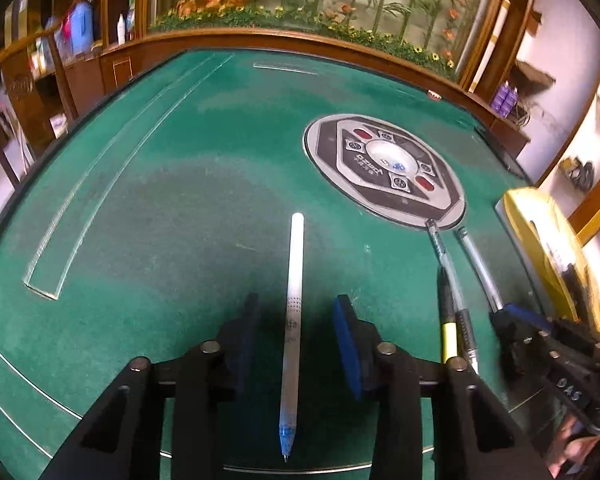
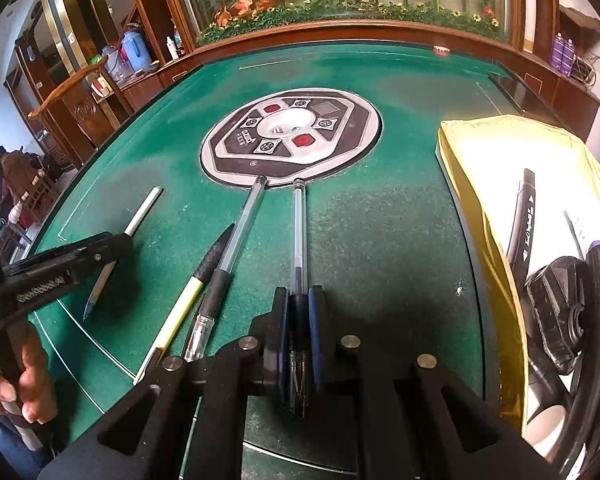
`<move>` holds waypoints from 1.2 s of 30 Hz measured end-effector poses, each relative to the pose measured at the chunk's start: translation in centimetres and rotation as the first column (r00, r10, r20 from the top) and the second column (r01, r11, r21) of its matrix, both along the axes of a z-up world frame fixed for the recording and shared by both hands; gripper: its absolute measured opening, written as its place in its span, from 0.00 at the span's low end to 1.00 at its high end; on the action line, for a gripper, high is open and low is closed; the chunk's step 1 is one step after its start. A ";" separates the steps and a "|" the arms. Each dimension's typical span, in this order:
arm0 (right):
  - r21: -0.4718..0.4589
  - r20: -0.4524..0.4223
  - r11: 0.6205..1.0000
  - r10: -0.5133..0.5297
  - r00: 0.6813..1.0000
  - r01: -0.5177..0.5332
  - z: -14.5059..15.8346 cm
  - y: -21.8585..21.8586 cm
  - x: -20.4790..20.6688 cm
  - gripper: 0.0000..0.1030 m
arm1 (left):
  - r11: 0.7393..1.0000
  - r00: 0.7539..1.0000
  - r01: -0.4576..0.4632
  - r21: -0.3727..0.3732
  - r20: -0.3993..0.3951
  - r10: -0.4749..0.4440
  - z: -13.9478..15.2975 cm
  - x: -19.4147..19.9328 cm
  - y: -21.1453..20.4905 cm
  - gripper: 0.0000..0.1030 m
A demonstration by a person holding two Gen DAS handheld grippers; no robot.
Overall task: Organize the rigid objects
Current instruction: 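Grasp a clear pen with the right tool while the left grasps the white pen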
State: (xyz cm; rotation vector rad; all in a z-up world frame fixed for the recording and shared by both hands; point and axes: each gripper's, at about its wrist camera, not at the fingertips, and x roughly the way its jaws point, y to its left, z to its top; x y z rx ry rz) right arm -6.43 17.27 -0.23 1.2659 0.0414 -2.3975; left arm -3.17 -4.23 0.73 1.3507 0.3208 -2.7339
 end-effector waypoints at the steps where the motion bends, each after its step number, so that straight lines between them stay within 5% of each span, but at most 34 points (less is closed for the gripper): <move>1: 0.000 -0.003 1.000 0.000 1.000 0.000 0.0 0.0 0.1 0.09 | 1.000 1.000 0.001 -0.023 -0.001 -0.001 0.0 -0.1 0.2 0.31; 6: 0.017 -0.021 1.000 0.007 1.000 -0.006 0.0 -0.3 0.3 0.09 | 0.992 1.000 -0.003 -0.126 -0.009 0.002 -0.3 -0.2 1.3 0.07; 20: -0.081 -0.020 0.997 0.005 1.000 -0.007 1.5 0.9 2.6 0.09 | 1.000 0.996 0.028 -0.012 -0.083 -0.028 1.0 0.5 0.9 0.07; 36: -0.122 -0.036 0.992 -0.006 0.999 0.002 3.3 2.5 5.1 0.09 | 0.996 0.989 0.088 -0.015 -0.118 -0.089 2.7 1.9 4.4 0.07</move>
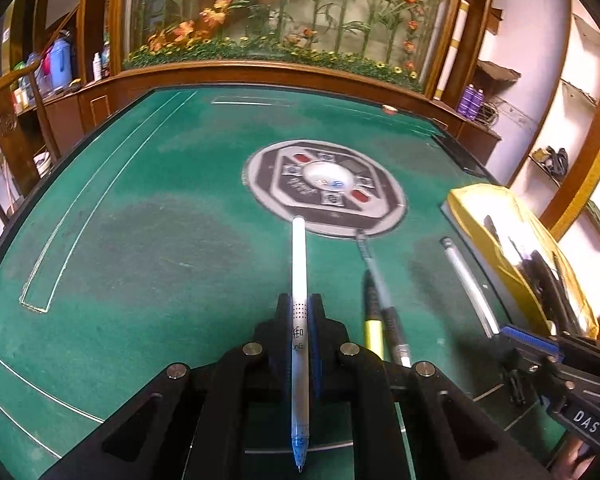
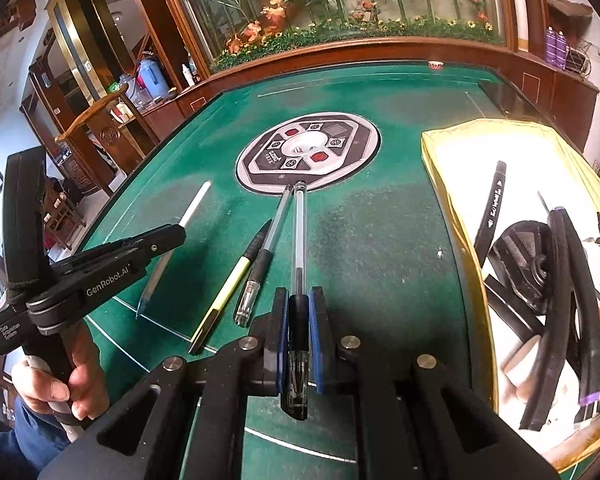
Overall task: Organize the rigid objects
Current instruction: 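Grasp a clear pen with the right tool while the left grasps the white pen, then place the clear pen in the tray with the right tool while the left places the white pen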
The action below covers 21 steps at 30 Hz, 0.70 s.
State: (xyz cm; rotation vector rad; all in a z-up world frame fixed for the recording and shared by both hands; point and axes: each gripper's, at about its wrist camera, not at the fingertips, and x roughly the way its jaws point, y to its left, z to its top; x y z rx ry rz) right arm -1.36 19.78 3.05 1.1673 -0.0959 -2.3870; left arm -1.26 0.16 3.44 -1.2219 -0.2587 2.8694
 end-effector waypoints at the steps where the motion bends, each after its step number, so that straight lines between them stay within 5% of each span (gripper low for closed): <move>1: -0.006 -0.001 1.000 -0.002 1.000 0.002 0.1 0.2 0.1 0.09 | 1.000 1.000 0.008 -0.002 -0.003 -0.008 0.2 0.1 0.5 0.07; 21: -0.148 -0.048 0.983 -0.114 0.992 0.105 2.3 8.6 1.7 0.09 | 0.986 0.986 0.163 0.021 0.014 -0.164 3.7 0.4 9.9 0.07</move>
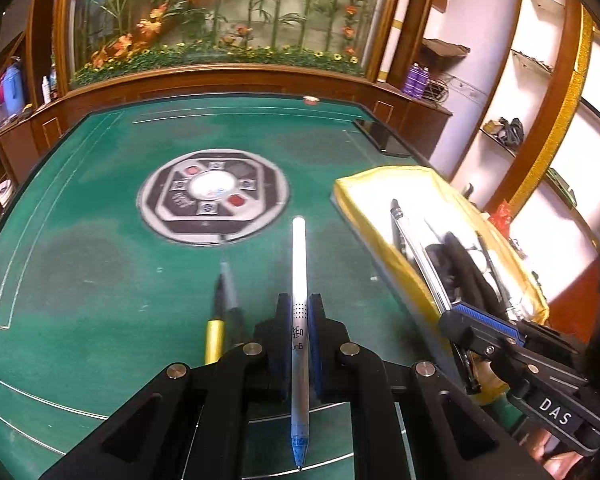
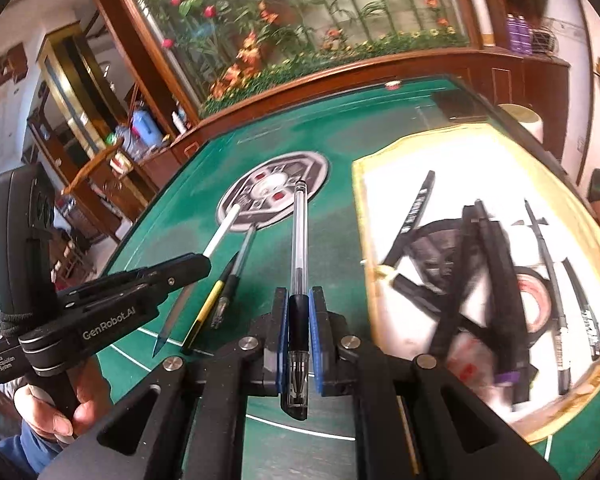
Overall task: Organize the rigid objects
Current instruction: 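Place the clear pen in the tray with the right tool while the left places the white pen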
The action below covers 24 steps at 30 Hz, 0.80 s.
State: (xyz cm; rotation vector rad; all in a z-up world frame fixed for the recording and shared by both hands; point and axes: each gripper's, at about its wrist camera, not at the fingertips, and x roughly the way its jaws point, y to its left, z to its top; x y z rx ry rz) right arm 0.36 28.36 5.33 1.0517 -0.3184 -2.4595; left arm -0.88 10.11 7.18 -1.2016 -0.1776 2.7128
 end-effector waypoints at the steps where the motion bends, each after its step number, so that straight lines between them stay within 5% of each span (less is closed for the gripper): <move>1: -0.005 -0.003 1.000 -0.008 1.000 0.008 0.1 0.6 0.0 0.09 | 1.000 1.000 0.010 0.007 0.006 -0.010 0.2 -0.1 0.7 0.07; 13: 0.027 -0.047 0.973 -0.227 0.973 0.229 0.2 9.1 -0.5 0.09 | 0.988 0.988 0.140 0.065 0.056 -0.144 1.2 -3.0 10.4 0.07; 24: 0.065 0.015 0.969 -0.240 0.971 0.239 -2.2 11.1 -2.0 0.09 | 0.987 0.980 0.123 0.101 0.143 -0.137 -1.8 -5.7 13.4 0.07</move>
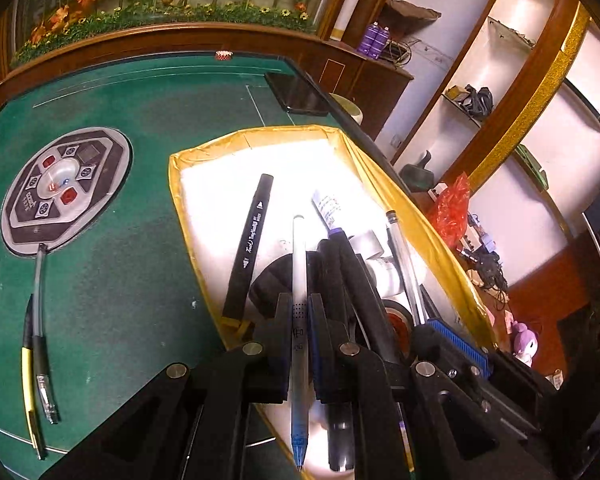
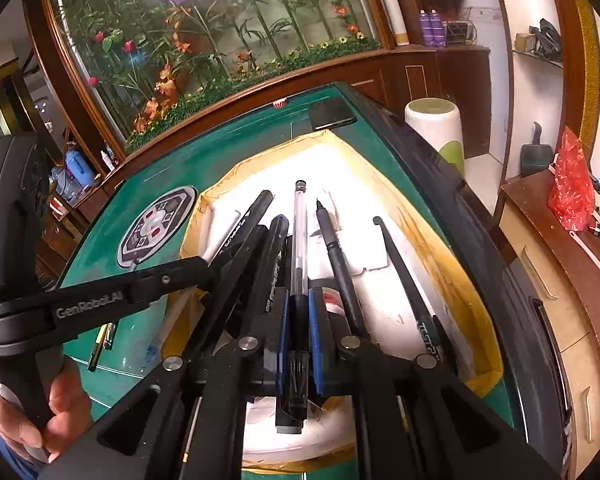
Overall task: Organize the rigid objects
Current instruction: 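Place the clear pen in the tray with the right tool while the left places the white pen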
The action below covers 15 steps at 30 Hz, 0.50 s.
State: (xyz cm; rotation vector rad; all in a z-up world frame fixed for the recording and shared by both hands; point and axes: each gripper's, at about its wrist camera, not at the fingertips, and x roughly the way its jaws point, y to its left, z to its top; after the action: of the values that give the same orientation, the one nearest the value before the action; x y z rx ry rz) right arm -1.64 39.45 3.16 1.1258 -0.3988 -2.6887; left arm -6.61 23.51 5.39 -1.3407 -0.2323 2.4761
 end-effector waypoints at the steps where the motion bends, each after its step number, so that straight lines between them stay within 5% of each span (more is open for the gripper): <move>1: 0.004 0.003 1.000 0.004 1.000 -0.004 -0.1 -0.1 0.0 0.09 | 1.000 1.000 0.003 0.001 0.003 -0.003 -0.1 0.0 0.2 0.07; 15: 0.020 0.036 1.000 0.012 0.999 -0.013 -1.0 -0.5 -0.4 0.10 | 1.000 1.000 0.021 -0.003 0.023 -0.020 -1.1 0.0 0.5 0.07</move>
State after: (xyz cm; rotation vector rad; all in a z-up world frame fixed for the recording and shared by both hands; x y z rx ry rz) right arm -2.07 38.96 2.14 1.1792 -0.3700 -2.6712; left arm -6.64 24.04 4.30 -1.3675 -0.2184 2.4464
